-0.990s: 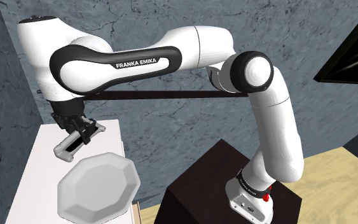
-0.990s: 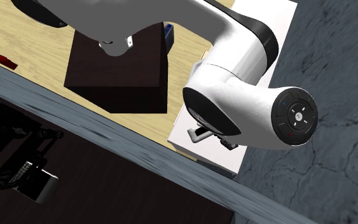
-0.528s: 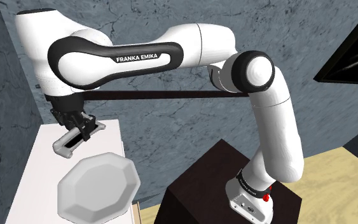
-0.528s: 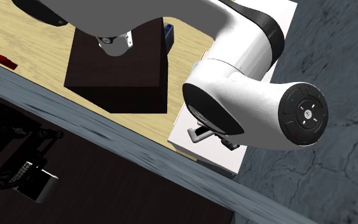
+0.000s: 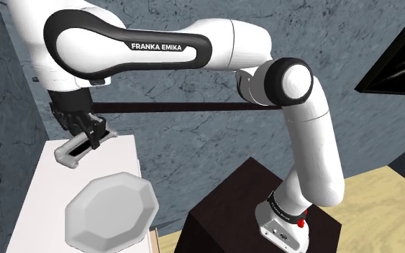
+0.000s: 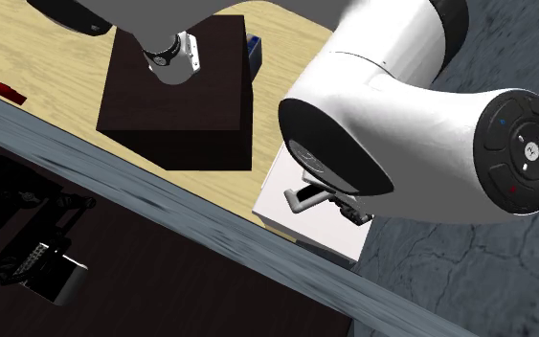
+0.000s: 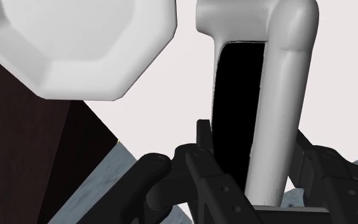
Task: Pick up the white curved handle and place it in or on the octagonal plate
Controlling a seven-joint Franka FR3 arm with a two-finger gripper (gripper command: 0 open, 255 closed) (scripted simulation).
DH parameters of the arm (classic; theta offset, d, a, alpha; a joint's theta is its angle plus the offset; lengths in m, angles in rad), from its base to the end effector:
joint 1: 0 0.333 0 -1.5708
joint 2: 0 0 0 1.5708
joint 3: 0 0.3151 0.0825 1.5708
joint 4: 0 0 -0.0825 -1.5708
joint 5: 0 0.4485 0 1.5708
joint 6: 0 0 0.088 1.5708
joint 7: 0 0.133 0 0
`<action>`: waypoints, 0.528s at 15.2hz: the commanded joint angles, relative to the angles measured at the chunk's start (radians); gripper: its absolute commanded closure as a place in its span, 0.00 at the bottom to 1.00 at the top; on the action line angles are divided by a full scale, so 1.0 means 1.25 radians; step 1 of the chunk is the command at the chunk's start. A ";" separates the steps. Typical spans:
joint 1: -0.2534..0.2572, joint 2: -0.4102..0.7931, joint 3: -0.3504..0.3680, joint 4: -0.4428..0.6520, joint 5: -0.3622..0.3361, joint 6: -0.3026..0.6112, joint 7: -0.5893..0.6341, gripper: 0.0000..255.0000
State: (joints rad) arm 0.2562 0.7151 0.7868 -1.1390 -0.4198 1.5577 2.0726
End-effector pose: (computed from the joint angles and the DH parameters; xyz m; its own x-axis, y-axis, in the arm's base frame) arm 0.5535 0.5332 0.4163 0.4390 -0.8985 -0.0009 -0.8903 -0.4351 0.1345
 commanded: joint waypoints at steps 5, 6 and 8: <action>0.021 0.002 -0.001 0.067 0.001 -0.058 -0.007 1.00; 0.003 -0.028 0.012 0.010 0.014 -0.035 0.008 1.00; -0.027 -0.082 0.035 -0.087 0.040 0.004 0.035 1.00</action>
State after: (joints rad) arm 0.2419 0.6483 0.8158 -1.1877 -0.3874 1.5412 2.1006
